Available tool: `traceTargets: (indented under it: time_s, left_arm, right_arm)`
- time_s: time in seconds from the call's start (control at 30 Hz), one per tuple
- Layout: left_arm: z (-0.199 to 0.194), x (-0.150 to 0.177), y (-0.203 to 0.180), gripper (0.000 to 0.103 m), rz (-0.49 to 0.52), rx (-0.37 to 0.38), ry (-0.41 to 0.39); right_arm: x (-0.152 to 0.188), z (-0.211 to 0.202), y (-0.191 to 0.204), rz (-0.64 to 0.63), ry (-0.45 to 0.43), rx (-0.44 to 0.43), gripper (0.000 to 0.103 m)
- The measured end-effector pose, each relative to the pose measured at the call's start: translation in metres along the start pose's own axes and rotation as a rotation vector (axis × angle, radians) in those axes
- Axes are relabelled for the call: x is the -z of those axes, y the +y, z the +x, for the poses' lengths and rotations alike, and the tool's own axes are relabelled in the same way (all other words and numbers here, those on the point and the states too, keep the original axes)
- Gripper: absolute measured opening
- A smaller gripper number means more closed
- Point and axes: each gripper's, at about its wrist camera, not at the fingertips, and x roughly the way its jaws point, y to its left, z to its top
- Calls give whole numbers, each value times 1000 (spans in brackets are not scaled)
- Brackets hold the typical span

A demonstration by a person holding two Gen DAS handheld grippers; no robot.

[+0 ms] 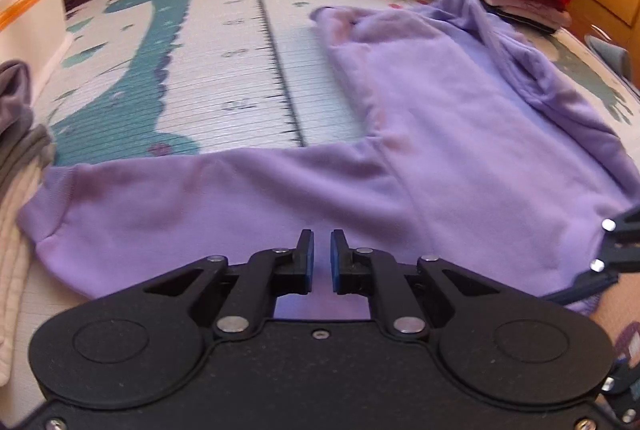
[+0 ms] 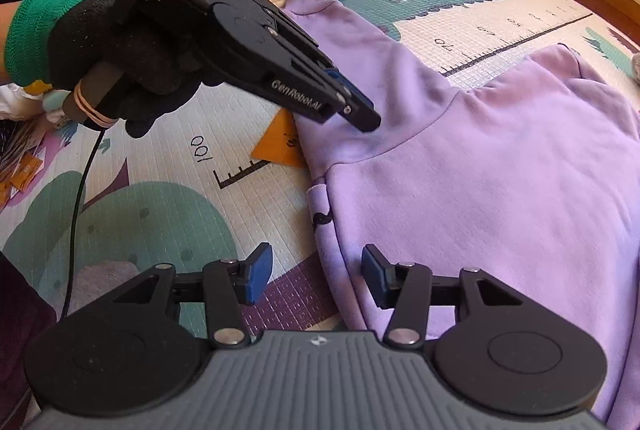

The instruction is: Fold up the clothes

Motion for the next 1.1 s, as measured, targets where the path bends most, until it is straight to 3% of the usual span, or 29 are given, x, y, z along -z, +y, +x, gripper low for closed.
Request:
traceTargets:
  time_s: [0.23,0.3,0.47,0.63,0.7,0.77,0.83,1.0,1.1]
  left_arm:
    - [11,-10,114,7,-316,-305,-29]
    - [8,-9,133,7,-373,-351,-40]
    - [8,-7,146,10,-420,-331,-31]
    - [6,-18,139,10,-378,-312,-100]
    - [14,-23,144,10,-393,-300,-94]
    - [26,-26,150,11,-412,-307,-31]
    - [22,-29,152,11,-445,-298,-34]
    - [4,-28,121,12,-382,-267,-78]
    - [-1,-27,97,12,-339,-217,-72]
  right_arm:
    - [4,-10,-13,51,-25,25,49]
    - [5,-11,-17,68,-25,28,49]
    - [9,-13,-27,107,-16,31,49]
    - [13,-15,-36,146,-8,34,49]
    - [14,-16,-40,162,-5,36,49]
    - [16,-17,-44,178,-1,37,49]
    - [16,-25,-51,204,-16,43,47]
    - [16,-48,-72,275,-66,63,42]
    - [19,-71,-105,380,-144,132,42]
